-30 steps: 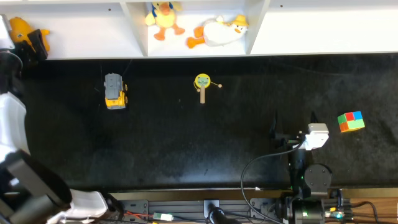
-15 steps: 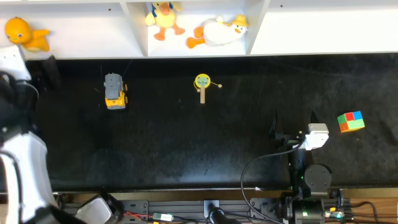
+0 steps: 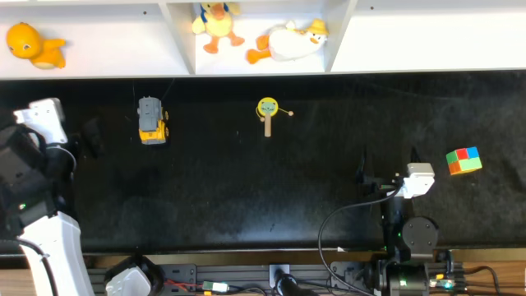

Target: Store Toys

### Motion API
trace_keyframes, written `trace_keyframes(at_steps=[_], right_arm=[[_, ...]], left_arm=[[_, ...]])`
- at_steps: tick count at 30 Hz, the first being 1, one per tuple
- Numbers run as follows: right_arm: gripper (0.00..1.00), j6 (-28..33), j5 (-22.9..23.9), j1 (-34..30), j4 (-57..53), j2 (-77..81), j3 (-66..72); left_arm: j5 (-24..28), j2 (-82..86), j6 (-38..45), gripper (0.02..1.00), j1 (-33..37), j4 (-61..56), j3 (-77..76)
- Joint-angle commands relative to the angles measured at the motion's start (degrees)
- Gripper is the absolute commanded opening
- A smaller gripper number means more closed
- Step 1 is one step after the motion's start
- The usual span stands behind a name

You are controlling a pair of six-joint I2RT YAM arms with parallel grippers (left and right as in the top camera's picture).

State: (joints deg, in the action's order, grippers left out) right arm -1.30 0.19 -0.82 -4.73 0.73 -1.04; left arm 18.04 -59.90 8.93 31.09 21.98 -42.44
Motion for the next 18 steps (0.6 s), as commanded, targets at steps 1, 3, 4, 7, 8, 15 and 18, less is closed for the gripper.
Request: trace_keyframes(at_steps=[1,3,4,7,8,15,18], right_arm=[[0.996,0.0,-0.4,-0.3,0.3,-0.5,0.8],[0.996,0.0,-0.4,-0.3,0.3,-0.5,0.8],[0.996,0.0,-0.4,-0.3,0.3,-0.5,0.8],[0.996,0.0,-0.4,-0.3,0.3,-0.5,0.8],[0.993,0.0,-0.4,-0.3,0.3,-0.5,0.8],[0.993,0.0,-0.4,-0.3,0.3,-0.5,0.8],[0.996,0.0,-0.4,-0.3,0.3,-0.5,0.8]], left_arm=[[-0.1,0.5,0.2,0.996,-3.1,2.9,0.6],[-0.2,0.2,0.2,0.996,-5.4,3.9,0.6],[-0.2,-0.2,0.2,0.998,-6.8,4.3,0.6],[-0.2,-1.3,-0.2,0.998,-10.2,4.8,0.6],[-0.2,-1.7,-0.5,0.998,-11.3,4.8,0.6],[-0.2,-4.7,-1.7,0.998,-18.3,9.7,0.6],[-1.5,-6.5,-1.7,0.998,-21.0,10.3,0.6]])
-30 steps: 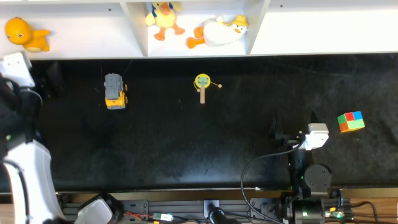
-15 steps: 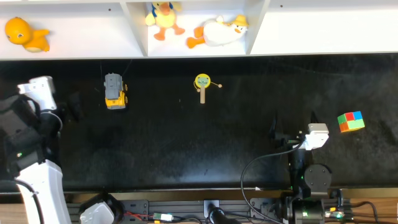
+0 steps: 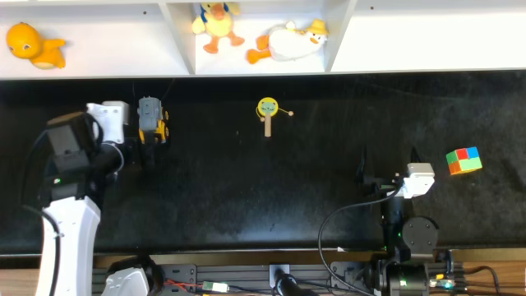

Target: Store Toys

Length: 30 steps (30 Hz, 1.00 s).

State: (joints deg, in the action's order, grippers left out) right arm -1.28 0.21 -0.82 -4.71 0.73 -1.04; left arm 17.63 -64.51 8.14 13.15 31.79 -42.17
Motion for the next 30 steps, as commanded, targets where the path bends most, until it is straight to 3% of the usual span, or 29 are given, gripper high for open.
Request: trace_keyframes(at_steps=[1,14,16,24,30], right_arm=[[0.996,0.0,-0.4,-0.3,0.3,-0.5,0.8],[0.998,0.0,-0.4,-0.3,0.3,-0.5,0.8],[0.996,0.0,-0.4,-0.3,0.3,-0.5,0.8],[0.996,0.0,-0.4,-0.3,0.3,-0.5,0.8],[0.993,0.0,-0.4,-0.3,0.3,-0.5,0.8]], left_arm=[[-1.0,-2.6,-1.0,0.998,-3.4,0.2,0.3],[-2.0,-11.2,-5.4,0.998,-4.1,-8.1,0.3],[-8.3,-12.1,-8.5,0.998,-6.8,-8.9,0.3],[-15.9,-12.1,-11.5,0.998,-9.9,-9.9,0.2],[-17.4,-12.1,-11.6,0.998,-9.9,-11.3,0.2]])
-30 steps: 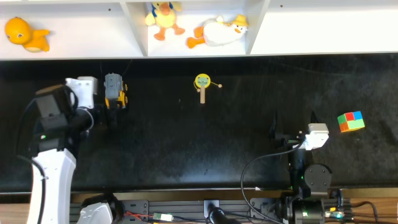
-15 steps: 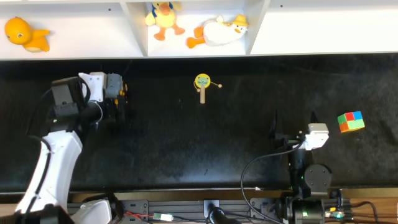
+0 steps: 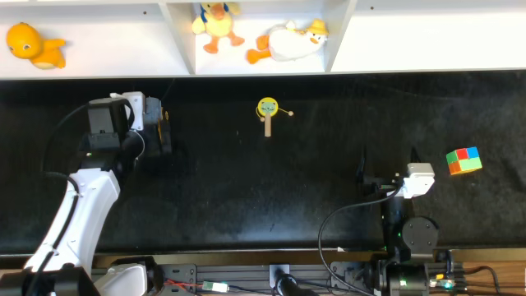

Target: Store Toys

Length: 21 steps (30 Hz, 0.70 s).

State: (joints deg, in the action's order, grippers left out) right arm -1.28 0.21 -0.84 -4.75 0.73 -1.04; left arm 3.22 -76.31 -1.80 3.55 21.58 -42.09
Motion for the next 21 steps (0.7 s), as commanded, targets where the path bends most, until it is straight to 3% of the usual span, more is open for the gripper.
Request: trace_keyframes(at_steps=[1,16,18,21], right_arm=[[0.996,0.0,-0.4,-0.3,0.3,-0.5,0.8],[0.996,0.0,-0.4,-0.3,0.3,-0.5,0.8],[0.993,0.0,-0.4,-0.3,0.3,-0.5,0.8],[0.996,0.0,-0.4,-0.3,0.3,-0.5,0.8]], left_arm=[[-3.0,-0.3,-1.7,1.0,-0.3,-1.2,0.1],[-3.4,-4.3,-1.7,0.998,-0.3,-4.6,0.0],[-3.4,-4.3,-1.7,0.939,-0.3,-5.1,0.0],[-3.4,-4.3,-1.7,0.669,-0.3,-5.7,0.0]])
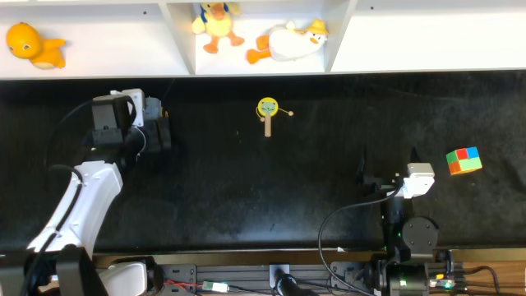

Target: Store Toys

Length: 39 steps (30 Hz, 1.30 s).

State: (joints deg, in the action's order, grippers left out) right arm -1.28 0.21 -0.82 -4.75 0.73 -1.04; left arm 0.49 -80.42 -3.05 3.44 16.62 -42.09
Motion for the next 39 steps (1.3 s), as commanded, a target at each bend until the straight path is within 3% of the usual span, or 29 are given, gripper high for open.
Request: trace_keyframes(at_steps=[1,6,13,39], right_arm=[[0.996,0.0,-0.4,-0.3,0.3,-0.5,0.8],[0.993,0.0,-0.4,-0.3,0.3,-0.5,0.8],[0.996,0.0,-0.4,-0.3,0.3,-0.5,0.8],[0.996,0.0,-0.4,-0.3,0.3,-0.5,0.8]], left_arm=[[-0.7,-0.2,-0.5,0.597,-0.2,-0.9,0.0],[-0.7,-0.2,-0.5,0.494,-0.2,-0.9,0.0],[-0.6,-0.2,-0.5,0.437,-0.2,-1.4,0.0],[-0.6,13.9,-0.5,0.386,-2.8,-2.3,-0.2]])
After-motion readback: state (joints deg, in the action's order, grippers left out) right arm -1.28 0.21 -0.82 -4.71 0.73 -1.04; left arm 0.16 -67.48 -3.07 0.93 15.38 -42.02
